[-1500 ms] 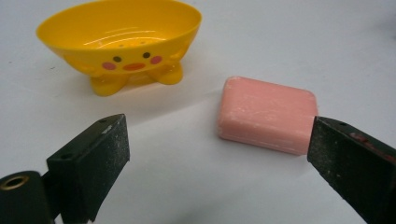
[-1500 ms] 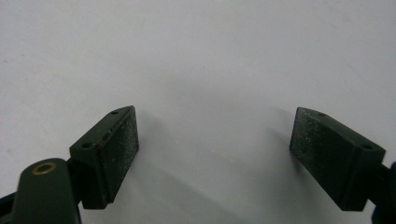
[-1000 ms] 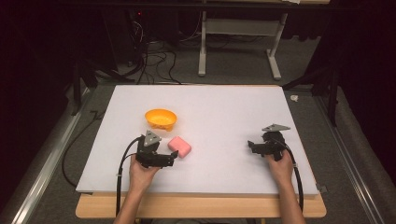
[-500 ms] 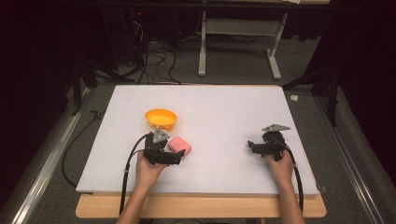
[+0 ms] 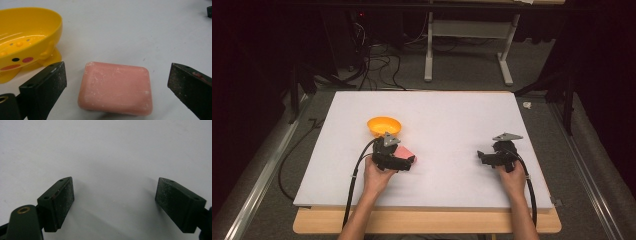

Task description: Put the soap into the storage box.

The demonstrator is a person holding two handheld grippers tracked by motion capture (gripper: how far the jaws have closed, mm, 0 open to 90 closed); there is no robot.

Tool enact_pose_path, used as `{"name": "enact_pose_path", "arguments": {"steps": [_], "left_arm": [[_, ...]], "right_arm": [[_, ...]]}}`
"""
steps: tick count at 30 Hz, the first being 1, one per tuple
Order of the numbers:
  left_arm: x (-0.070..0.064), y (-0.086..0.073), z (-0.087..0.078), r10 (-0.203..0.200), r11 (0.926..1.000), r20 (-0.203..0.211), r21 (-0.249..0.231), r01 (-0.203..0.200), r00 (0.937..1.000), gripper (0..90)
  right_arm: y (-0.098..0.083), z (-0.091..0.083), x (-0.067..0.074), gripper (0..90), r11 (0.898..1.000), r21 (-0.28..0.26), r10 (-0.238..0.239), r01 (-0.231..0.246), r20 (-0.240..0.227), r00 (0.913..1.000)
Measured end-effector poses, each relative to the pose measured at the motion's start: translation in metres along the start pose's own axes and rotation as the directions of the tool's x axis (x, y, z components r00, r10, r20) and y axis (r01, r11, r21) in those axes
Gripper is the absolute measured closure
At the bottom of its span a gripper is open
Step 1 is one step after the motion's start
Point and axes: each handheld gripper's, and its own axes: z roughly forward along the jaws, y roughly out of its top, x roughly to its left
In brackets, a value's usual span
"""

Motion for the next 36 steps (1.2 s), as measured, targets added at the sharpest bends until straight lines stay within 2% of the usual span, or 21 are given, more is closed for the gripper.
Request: {"name": "enact_pose_path", "arguments": {"steps": [13, 18, 25, 36], "left_arm": [[0.004, -0.006, 0.017, -0.009, 0.9992, 0.007, 0.039, 0.009, 0.9999, 2.9], [0.001, -0.010, 0.024, 0.012, 0.9978, -0.005, 0.066, -0.012, 0.9999, 2.9], [0.001, -0.013, 0.028, 0.011, 0.9978, -0.012, 0.066, -0.010, 0.9999, 5.0], [-0.003, -0.017, 0.034, 0.037, 0.9954, -0.021, 0.090, -0.035, 0.9991, 8.7]], "right_arm": [[0.000, 0.000, 0.000, 16.0, 1.000, 0.000, -0.001, 0.001, 0.001, 1.0000], [0.000, 0.000, 0.000, 16.1, 1.000, 0.001, -0.001, 0.001, 0.000, 1.0000], [0.000, 0.000, 0.000, 16.1, 1.000, 0.000, -0.002, 0.002, 0.001, 1.0000], [0.000, 0.000, 0.000, 16.1, 1.000, 0.001, -0.003, 0.003, 0.001, 1.0000]]}}
